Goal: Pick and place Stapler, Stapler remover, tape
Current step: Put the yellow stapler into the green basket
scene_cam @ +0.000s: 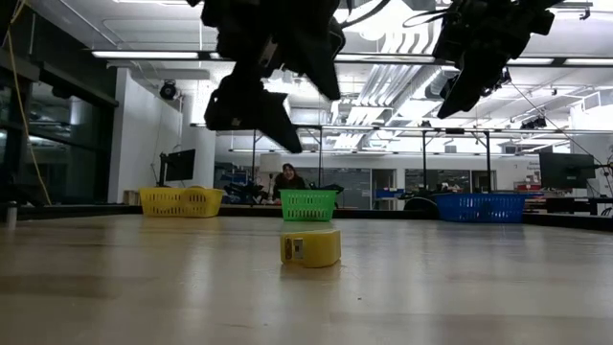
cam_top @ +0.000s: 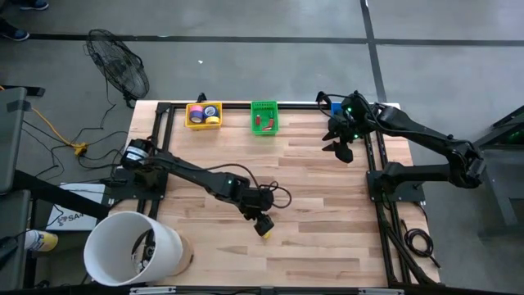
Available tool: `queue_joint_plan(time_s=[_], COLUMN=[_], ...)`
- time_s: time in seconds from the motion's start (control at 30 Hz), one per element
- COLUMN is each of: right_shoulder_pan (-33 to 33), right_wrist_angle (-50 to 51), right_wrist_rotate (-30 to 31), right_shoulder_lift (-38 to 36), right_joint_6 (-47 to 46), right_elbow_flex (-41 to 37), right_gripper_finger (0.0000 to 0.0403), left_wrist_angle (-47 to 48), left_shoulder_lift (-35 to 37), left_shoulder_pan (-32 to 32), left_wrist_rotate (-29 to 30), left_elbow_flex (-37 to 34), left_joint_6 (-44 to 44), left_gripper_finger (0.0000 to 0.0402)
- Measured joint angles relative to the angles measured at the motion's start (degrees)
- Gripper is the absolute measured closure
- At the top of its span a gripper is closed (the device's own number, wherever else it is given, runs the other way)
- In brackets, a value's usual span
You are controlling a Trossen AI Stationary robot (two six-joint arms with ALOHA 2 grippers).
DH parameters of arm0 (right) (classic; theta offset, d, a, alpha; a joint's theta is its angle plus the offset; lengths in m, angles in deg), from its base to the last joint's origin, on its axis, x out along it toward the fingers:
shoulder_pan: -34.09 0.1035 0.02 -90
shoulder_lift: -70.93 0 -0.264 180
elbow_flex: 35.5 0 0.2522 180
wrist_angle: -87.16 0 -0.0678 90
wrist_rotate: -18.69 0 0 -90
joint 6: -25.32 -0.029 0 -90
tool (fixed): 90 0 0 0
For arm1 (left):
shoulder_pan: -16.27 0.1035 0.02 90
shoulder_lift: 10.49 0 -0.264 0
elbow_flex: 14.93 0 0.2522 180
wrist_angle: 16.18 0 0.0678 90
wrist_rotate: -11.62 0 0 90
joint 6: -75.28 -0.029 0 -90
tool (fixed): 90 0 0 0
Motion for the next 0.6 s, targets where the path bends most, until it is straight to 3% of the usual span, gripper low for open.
queue_joint_plan(time_s=[0.33,0.6], right_shoulder_pan=[-0.02,0.00], right_wrist_angle=[0.00,0.00], right_wrist_rotate=[0.00,0.00], right_shoulder_lift=[0.00,0.00], right_joint_6=[-0.26,-0.29], right_elbow_flex=[0.00,0.00], right_gripper_finger=[0.0210,0.0210], left_wrist_angle=[-0.10,2.35], left_shoulder_lift=[-2.32,-4.06], left_shoulder_pan=[-1.90,-3.56], left_wrist_rotate=[3.53,11.89], left_elbow_flex=[0.00,2.73], left_joint_6=[-0.77,-0.07], left_gripper_finger=[0.0156,0.0156])
